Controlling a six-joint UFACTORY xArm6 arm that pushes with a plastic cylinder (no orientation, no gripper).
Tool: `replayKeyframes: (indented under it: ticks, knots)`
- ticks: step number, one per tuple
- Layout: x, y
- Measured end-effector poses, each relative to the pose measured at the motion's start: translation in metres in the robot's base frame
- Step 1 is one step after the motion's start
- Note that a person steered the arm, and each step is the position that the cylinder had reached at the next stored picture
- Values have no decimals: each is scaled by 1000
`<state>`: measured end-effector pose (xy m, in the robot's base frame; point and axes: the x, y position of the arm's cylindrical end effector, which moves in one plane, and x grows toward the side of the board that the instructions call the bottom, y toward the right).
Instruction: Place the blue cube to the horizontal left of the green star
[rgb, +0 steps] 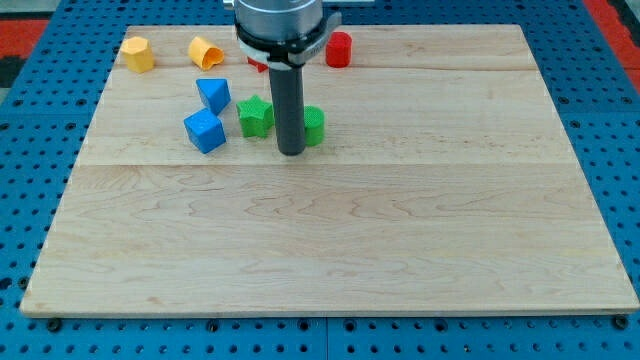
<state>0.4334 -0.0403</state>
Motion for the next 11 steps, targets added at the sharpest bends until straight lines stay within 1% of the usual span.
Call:
replayKeyframes:
  ticks: [1, 2, 3, 4, 5, 6, 7, 8, 9, 11]
  knots:
    - [17, -69]
    - [-14, -108]
    - [-52, -103]
    - [-54, -122]
    - [-71, -162]
    - [-113, -112]
    - [-82, -31]
    - [-52, -9]
    - [-46, -90]
    - [-17, -147]
